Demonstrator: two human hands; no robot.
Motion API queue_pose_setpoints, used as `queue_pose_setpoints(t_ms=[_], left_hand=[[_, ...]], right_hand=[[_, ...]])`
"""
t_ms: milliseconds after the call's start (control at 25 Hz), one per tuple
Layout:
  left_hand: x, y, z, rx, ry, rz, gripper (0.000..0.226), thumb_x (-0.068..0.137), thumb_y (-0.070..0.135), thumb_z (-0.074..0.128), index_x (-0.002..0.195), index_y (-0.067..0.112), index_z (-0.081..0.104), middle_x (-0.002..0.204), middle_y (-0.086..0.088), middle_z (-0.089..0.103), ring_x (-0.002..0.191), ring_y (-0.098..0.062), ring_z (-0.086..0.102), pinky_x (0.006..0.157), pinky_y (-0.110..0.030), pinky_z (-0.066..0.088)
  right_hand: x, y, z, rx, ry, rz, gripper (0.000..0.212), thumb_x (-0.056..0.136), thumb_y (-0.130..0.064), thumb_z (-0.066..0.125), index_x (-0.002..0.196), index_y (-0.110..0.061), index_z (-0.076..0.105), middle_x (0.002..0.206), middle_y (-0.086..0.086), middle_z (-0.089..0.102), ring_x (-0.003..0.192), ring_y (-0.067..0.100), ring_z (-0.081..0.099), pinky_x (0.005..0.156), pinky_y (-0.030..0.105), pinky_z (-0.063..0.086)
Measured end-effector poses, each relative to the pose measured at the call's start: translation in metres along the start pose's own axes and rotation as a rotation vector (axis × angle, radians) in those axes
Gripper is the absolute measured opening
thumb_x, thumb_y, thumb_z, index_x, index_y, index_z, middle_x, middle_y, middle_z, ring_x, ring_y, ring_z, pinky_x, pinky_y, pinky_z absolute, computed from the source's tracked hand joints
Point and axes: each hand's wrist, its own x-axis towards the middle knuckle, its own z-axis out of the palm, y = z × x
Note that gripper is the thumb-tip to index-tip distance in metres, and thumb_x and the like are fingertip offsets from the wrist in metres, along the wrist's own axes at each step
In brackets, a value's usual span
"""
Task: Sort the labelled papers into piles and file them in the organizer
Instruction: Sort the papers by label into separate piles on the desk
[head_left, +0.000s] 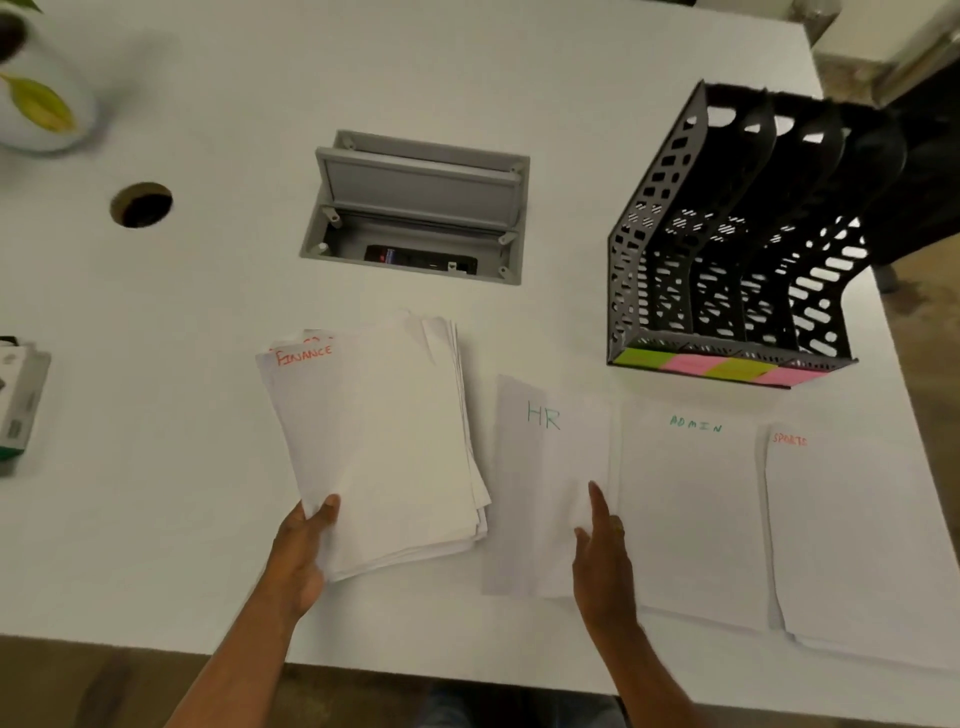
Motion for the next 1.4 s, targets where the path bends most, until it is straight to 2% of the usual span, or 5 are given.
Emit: queue_pose_setpoints(t_ms=[80, 240, 480, 960, 1400], left_hand=[[-0.002, 0.005, -0.002, -0.006, -0.022, 0.007, 0.023, 0.096, 0.023, 0.064, 0.118, 0.023, 0.066, 0.108, 0.001, 0.076, 0.1, -0.02, 0.07, 0.083, -0.035, 0.054], [-0.009, 0.0, 0.008, 0.025, -0.1, -0.001, 0.024, 0.093, 0.025, 0.066, 0.117, 0.024, 0.067, 0.11, -0.001, 0.077, 0.097, -0.021, 0.074, 0.077, -0.035, 0.058], [-0.034, -0.031, 0.044, 0.109, -0.18, -0.039, 0.037, 0.09, 0.028, 0.069, 0.125, 0.019, 0.064, 0.111, -0.007, 0.077, 0.104, -0.029, 0.071, 0.082, -0.041, 0.058], [-0.078, -0.059, 0.094, 0.087, -0.185, -0.022, 0.024, 0.095, 0.03, 0.063, 0.118, 0.027, 0.065, 0.108, -0.002, 0.078, 0.092, -0.02, 0.075, 0.07, -0.032, 0.062], [-0.042, -0.029, 0.054, 0.16, -0.182, -0.043, 0.025, 0.096, 0.02, 0.064, 0.12, 0.025, 0.065, 0.112, -0.004, 0.076, 0.102, -0.026, 0.071, 0.073, -0.036, 0.06]], right_hand=[[-0.002, -0.005, 0.0, -0.091, 0.014, 0.004, 0.061, 0.095, -0.013, 0.063, 0.15, -0.023, 0.039, 0.122, 0.018, 0.054, 0.09, 0.031, 0.067, 0.081, 0.041, 0.061], [0.005, -0.015, -0.009, -0.249, 0.12, -0.016, 0.055, 0.091, -0.033, 0.067, 0.142, -0.023, 0.049, 0.142, 0.011, 0.045, 0.124, 0.032, 0.048, 0.096, 0.048, 0.049], [0.019, -0.073, -0.023, 0.602, -0.375, 0.216, 0.059, 0.079, -0.05, 0.078, 0.125, -0.039, 0.043, 0.114, -0.014, 0.062, 0.098, -0.001, 0.062, 0.072, 0.012, 0.049], [0.016, -0.028, -0.055, 0.446, -0.096, 0.012, 0.028, 0.099, -0.035, 0.056, 0.083, -0.015, 0.046, 0.065, -0.003, 0.05, 0.054, 0.003, 0.041, 0.052, 0.015, 0.04], [0.011, -0.056, -0.027, 0.549, -0.094, 0.058, 0.015, 0.103, -0.025, 0.052, 0.101, -0.027, 0.066, 0.092, -0.026, 0.067, 0.086, -0.012, 0.064, 0.073, 0.001, 0.044]])
